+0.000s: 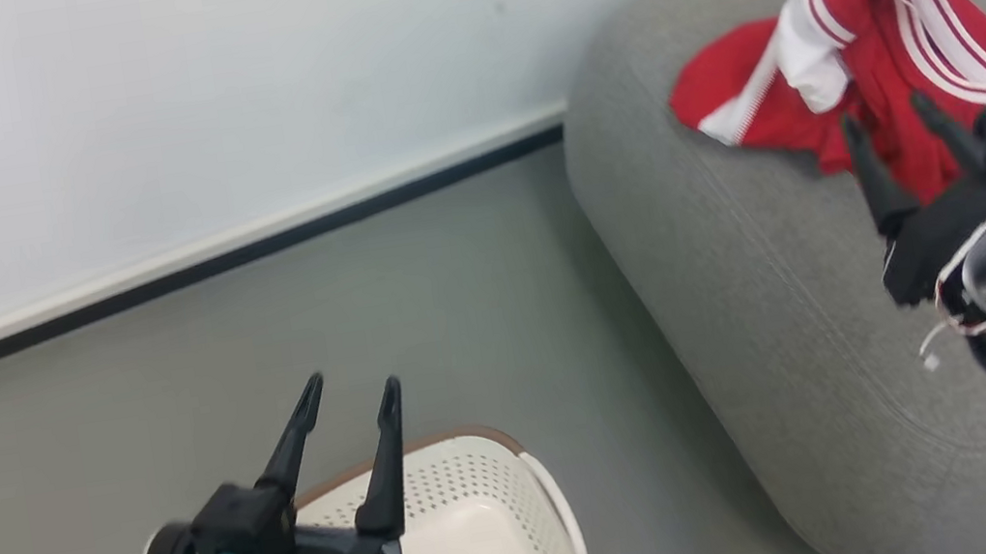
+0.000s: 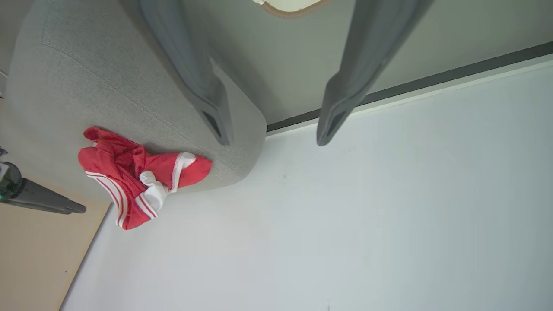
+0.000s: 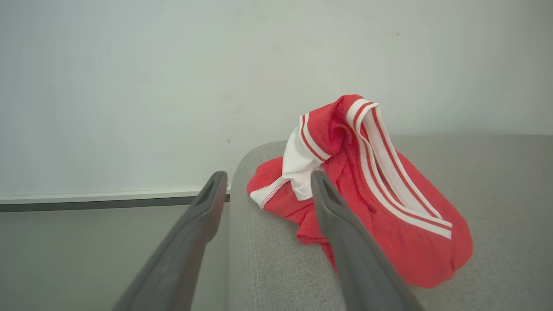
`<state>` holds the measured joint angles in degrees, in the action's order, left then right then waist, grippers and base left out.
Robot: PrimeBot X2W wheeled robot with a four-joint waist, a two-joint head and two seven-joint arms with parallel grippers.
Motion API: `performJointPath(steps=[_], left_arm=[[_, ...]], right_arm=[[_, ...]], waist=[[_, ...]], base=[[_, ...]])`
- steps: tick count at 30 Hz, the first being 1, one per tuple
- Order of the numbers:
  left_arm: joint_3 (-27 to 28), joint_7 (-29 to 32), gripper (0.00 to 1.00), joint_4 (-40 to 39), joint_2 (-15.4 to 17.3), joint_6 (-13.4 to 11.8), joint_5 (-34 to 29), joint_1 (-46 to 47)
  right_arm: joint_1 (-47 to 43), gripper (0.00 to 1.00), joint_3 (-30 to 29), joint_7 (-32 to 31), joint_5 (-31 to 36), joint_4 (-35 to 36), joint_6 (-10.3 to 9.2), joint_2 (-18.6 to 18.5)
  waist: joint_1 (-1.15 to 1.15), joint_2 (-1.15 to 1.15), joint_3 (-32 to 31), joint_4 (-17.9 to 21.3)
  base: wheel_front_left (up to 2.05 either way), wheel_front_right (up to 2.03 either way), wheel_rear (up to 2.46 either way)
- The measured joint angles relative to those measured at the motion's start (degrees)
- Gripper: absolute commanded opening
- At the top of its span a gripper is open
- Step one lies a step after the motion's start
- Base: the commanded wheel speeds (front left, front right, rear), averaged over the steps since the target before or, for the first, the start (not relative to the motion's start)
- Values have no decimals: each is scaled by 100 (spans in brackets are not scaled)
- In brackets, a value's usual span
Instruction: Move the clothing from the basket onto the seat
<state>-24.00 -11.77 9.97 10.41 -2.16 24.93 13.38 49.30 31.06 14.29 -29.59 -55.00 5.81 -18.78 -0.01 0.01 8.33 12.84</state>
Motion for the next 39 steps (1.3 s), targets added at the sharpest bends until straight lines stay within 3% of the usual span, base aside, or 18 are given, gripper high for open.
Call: performJointPath(steps=[7,20,27,39], left_arm=[[302,-91,100,3,74,-196,80,-597],[844,-182,100,-246,336,-391,94,-1484],[1112,-204,100,-407,380,-442,88,-1895],[1377,-247,100,-706,318,-491,-41,-2234]], right_arm=[[-885,100,-122,1,-23,743,-114,51],[-2372,100,-263,1,22,2466,-701,264],[-3148,100,-398,1,100,3331,-1020,265],[-4185,100,-704,5,287,4562,-1236,231]], waist=[[1,0,-437,-504],[1,0,-1016,-1226],[1,0,-1127,-1255],[2,0,-1064,-1053]], base=[[0,0,0],[0,0,0],[0,0,0],[0,0,0]])
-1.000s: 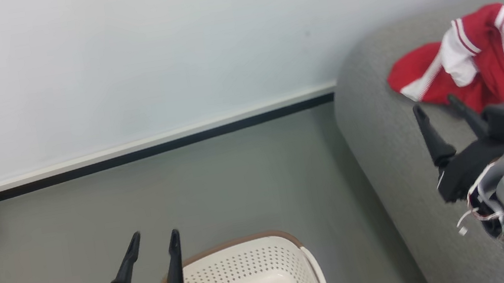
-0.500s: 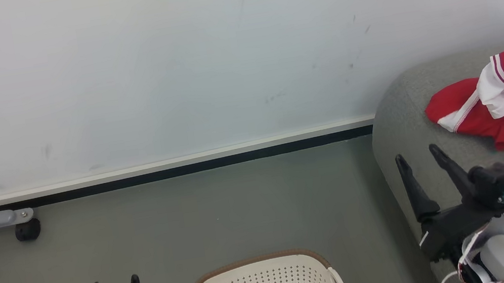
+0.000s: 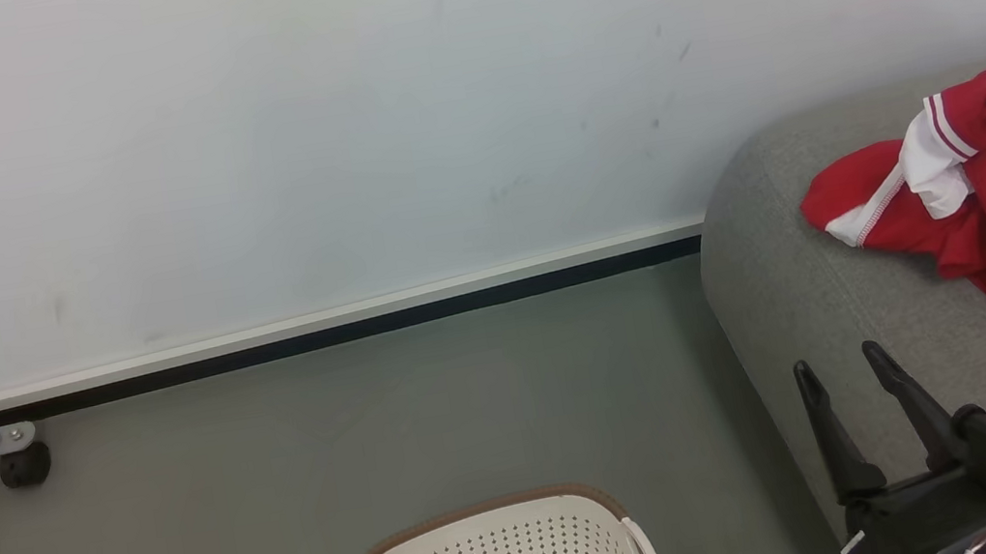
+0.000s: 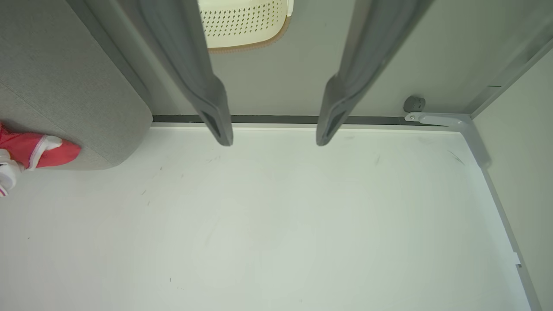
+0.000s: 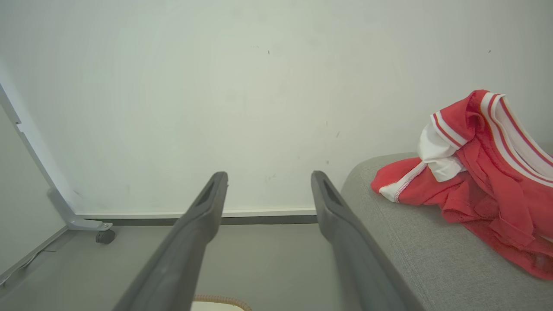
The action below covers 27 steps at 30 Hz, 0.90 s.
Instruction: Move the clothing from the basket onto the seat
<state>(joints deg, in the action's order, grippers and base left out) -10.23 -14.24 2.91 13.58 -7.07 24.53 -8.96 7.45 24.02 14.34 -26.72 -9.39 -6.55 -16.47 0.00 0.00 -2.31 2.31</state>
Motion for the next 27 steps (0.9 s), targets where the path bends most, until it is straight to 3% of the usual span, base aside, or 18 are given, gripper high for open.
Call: performJointPath(steps=[27], left_arm=[[252,-4,100,-114,-111,-4,-298,-86]], right_arm=[[-473,100,-568,21,274,684,-52,90]], waist=[[0,0,120,21]], base=[[0,0,0]])
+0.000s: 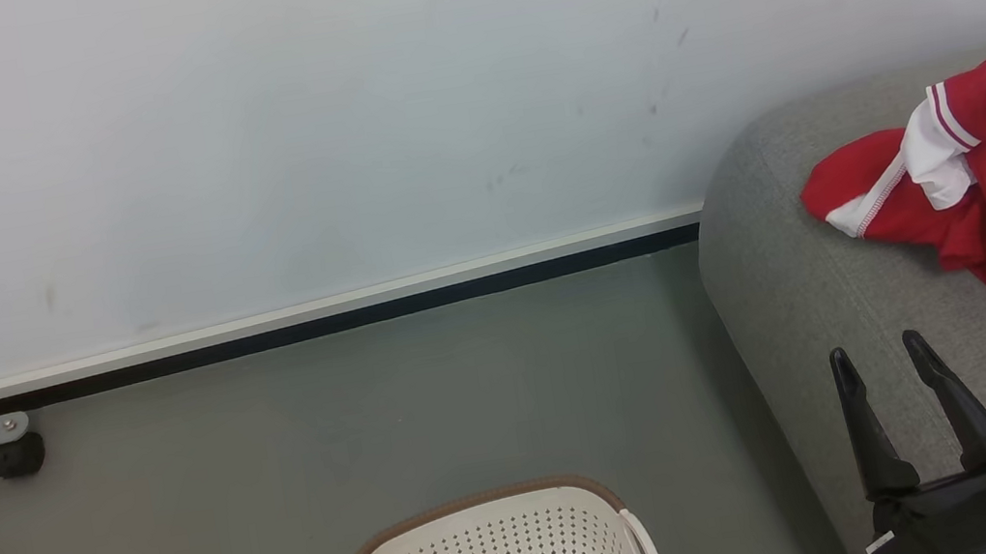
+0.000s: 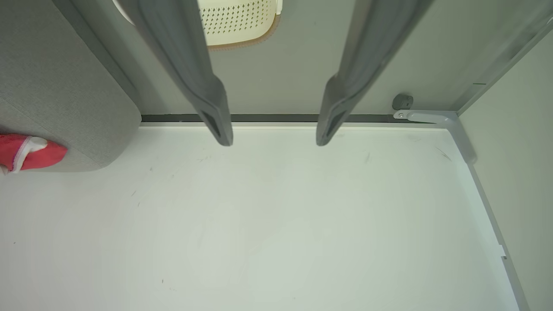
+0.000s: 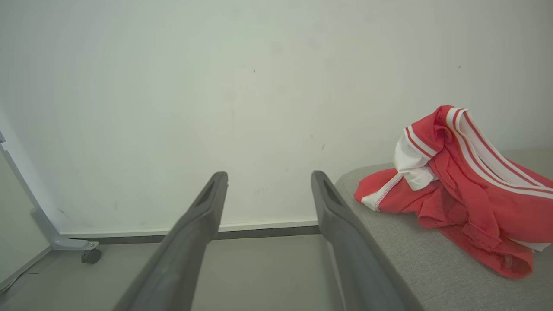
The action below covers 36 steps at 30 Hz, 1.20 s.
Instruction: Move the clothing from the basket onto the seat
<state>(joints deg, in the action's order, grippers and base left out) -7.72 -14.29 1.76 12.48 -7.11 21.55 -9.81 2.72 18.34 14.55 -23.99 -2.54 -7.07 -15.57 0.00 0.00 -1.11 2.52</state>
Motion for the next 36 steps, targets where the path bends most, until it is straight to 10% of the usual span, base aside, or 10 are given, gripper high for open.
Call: performJointPath(steps=[6,7,36], left_arm=[[11,0,100,1,-12,0,-3,0],[11,0,0,1,-12,0,-4,0],[256,523,0,580,-352,318,1592,163]], right_arm=[[-8,100,-41,0,65,2,-5,26],[-10,0,-46,0,88,3,-5,32],[-207,0,-589,-553,-1513,-564,310,441]], waist=[[0,0,-3,-16],[0,0,-5,-18],[0,0,29,-77]], base=[[0,0,0],[0,0,0],[0,0,0]])
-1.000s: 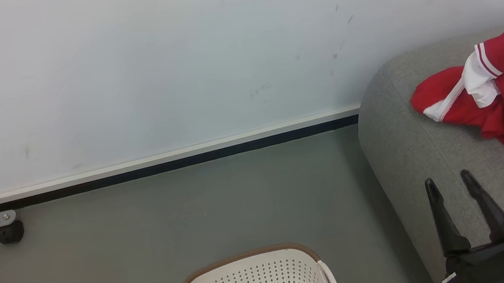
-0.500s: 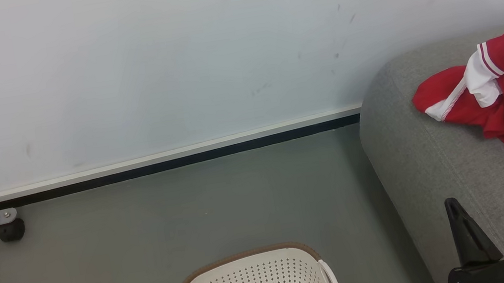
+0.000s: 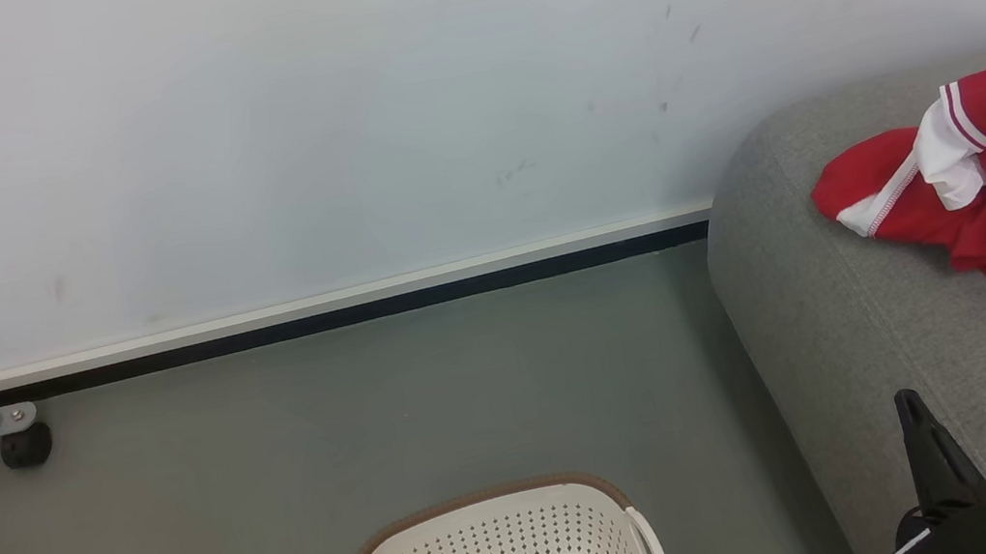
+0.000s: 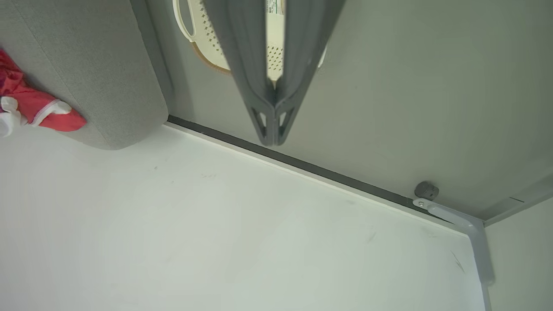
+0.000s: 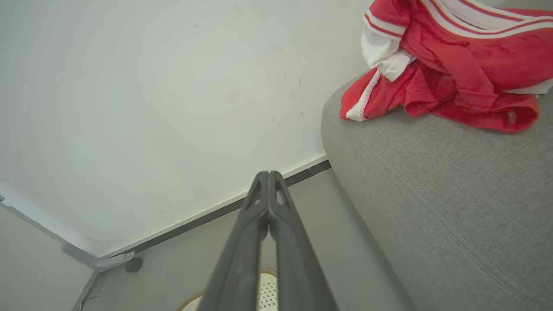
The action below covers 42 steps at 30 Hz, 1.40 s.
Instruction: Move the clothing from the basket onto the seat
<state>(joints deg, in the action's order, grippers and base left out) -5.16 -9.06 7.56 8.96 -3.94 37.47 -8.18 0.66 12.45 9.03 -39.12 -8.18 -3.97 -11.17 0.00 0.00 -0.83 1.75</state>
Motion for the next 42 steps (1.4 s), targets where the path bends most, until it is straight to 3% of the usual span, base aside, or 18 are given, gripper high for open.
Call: performJointPath(steps=[42], left_arm=[[625,934,0,537,-368,649,3162,711]], right_arm=[[240,0,-1191,-929,-3090,-530,626,502]], waist=[[0,0,55,-104]], base=[[0,0,0]])
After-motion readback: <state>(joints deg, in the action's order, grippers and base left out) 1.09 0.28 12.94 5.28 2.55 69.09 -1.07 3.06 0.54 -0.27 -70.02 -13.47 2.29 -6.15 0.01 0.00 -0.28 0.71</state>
